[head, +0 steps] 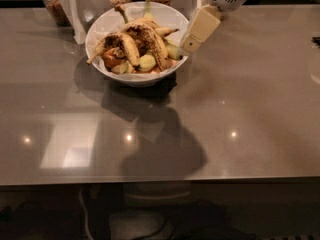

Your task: Pick banana from white bowl

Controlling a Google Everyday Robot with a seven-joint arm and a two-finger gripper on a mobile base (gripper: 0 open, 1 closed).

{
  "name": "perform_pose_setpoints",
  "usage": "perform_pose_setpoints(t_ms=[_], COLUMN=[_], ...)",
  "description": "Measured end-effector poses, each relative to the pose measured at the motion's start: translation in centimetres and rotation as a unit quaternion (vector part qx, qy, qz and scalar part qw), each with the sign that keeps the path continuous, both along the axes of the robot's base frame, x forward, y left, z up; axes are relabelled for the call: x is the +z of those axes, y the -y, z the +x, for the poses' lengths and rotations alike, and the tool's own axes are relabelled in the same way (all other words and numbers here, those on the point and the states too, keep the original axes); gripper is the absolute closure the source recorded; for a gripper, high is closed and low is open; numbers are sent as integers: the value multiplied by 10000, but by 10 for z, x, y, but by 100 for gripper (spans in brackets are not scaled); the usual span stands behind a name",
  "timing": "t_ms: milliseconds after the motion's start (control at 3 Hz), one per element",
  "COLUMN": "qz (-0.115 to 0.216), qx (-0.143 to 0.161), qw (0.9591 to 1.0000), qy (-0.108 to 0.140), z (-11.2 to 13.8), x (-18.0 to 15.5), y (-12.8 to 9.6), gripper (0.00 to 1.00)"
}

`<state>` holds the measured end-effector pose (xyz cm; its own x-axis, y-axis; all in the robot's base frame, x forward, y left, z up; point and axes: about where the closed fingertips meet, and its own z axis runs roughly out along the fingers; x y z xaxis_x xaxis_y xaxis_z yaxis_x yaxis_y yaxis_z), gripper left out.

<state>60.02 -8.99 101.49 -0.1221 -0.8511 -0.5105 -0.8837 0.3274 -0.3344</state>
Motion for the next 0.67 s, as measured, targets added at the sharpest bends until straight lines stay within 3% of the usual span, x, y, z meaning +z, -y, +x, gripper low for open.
perform_pose_setpoints(t_ms=[333, 667], qz=[140, 214], qx=[202, 350], qw=[9997, 9992], qy=[24, 19], z=[23, 40], x=[-1, -7], y=[-26, -46], gripper=[32, 35])
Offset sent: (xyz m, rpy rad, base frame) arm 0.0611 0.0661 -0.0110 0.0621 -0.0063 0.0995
